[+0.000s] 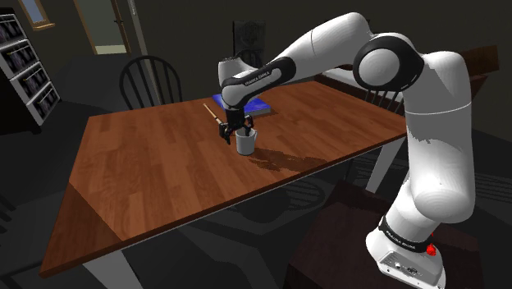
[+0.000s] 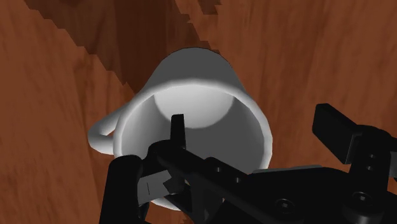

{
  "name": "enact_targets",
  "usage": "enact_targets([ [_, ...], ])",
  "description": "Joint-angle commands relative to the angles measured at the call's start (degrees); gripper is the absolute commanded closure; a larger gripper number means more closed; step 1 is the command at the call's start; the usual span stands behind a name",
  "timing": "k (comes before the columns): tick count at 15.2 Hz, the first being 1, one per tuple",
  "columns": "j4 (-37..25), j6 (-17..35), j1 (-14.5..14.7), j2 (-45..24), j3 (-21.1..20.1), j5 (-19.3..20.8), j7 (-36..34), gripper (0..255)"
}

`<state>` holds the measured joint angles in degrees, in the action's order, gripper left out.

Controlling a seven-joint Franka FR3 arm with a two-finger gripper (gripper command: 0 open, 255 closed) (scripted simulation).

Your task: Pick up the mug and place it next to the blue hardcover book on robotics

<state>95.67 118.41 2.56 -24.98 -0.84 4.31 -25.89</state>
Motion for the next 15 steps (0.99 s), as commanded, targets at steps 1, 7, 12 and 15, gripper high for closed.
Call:
enact_targets([
  [1, 0.09, 0.16, 0.0, -0.05, 0.0, 0.01, -0.01, 0],
  [7, 0.08, 0.15, 0.0, -0.05, 0.0, 0.01, -0.01, 255],
  [12, 0.08, 0.15, 0.0, -0.05, 0.0, 0.01, -0.01, 255],
  [15, 0.09, 0.16, 0.0, -0.05, 0.0, 0.01, -0.01, 255],
])
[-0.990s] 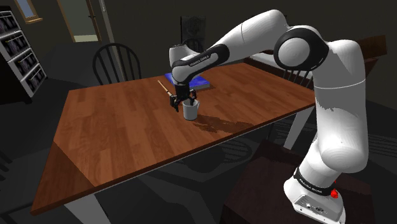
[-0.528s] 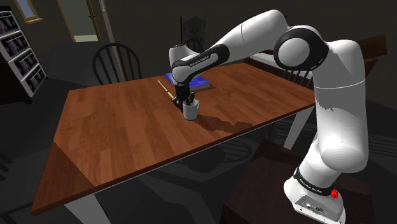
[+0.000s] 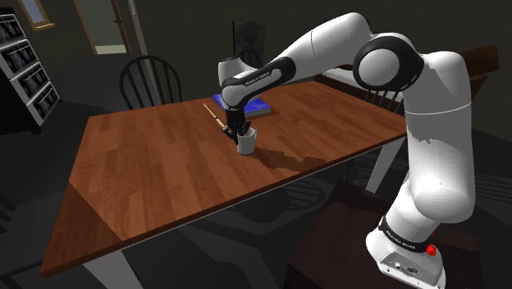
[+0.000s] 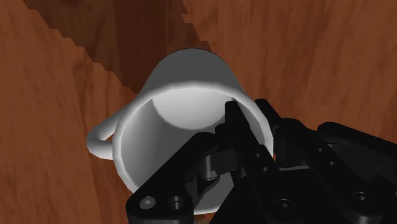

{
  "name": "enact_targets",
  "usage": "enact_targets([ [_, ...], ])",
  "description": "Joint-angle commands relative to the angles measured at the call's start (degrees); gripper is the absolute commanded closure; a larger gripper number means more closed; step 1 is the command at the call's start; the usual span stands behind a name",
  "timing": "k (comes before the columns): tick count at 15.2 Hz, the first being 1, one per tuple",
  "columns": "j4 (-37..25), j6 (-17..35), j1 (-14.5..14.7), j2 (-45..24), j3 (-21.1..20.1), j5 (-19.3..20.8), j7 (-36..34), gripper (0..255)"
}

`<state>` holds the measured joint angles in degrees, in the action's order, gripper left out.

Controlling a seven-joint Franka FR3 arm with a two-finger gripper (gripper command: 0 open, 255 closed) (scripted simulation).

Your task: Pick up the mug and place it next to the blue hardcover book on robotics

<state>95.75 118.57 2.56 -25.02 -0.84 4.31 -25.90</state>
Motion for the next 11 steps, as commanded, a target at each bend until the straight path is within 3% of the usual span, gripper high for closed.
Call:
enact_targets([
  [1, -0.31, -0.63, 0.0, 0.32, -0.01, -0.02, 0.04, 255],
  [11, -4.35, -7.23, 0.01, 2.88, -0.08, -0.26, 0.48, 255],
])
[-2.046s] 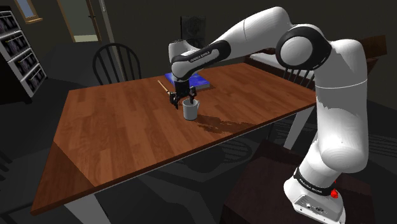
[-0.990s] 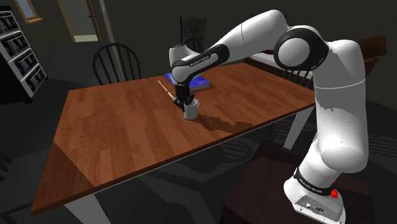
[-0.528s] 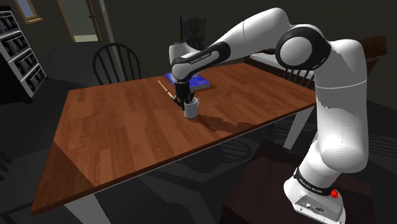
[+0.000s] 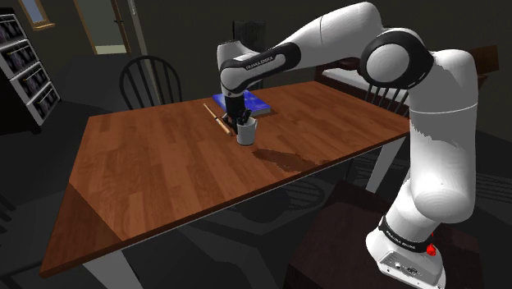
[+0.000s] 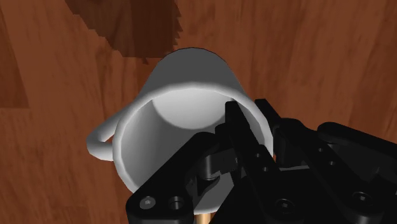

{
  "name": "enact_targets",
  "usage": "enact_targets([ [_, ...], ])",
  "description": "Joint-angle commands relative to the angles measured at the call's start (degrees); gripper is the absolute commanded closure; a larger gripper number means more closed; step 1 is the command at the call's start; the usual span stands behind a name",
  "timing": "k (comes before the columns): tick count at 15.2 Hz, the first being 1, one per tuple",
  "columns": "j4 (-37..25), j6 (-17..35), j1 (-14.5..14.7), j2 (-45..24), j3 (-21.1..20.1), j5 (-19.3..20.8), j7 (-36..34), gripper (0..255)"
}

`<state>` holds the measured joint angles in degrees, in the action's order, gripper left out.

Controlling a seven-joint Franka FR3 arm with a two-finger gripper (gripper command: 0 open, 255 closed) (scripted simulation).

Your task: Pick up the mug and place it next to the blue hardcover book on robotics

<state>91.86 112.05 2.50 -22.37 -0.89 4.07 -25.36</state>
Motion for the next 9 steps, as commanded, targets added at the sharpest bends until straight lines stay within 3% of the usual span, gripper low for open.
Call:
enact_targets([
  [1, -0.95, -1.4, 0.07, 0.43, -0.04, -0.03, -0.02, 255],
  [9, -5.44, -7.03, 0.11, 1.58, -0.07, -0.17, 0.32, 255],
])
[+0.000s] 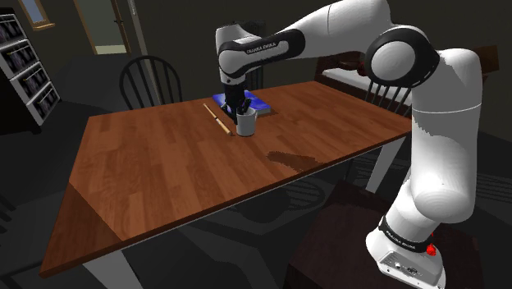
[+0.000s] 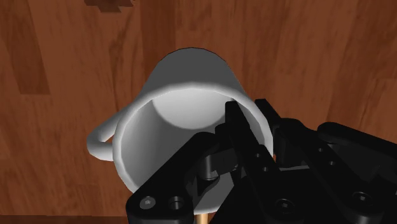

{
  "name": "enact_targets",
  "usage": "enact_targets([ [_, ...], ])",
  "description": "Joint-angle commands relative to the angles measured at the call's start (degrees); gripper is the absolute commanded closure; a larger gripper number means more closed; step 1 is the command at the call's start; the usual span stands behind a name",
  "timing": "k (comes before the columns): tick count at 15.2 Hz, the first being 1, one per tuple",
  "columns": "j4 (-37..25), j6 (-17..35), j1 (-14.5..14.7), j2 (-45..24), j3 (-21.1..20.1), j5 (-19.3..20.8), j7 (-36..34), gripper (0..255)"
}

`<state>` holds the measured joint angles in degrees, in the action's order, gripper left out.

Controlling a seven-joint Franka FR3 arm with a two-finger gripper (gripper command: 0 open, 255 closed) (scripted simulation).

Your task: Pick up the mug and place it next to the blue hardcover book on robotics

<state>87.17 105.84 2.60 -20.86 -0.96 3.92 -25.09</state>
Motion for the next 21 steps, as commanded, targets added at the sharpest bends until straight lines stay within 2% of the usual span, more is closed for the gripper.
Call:
enact_targets([
  [1, -1.38, -1.55, 0.01, 0.16, -0.01, -0.03, 0.09, 255],
  [13, -10.5, -10.61, 0.11, 0.12, -0.03, -0.13, 0.59, 255],
  [21, -10.68, -8.1, -6.46, -2.0, 2.87, -0.91, 9.83, 255],
])
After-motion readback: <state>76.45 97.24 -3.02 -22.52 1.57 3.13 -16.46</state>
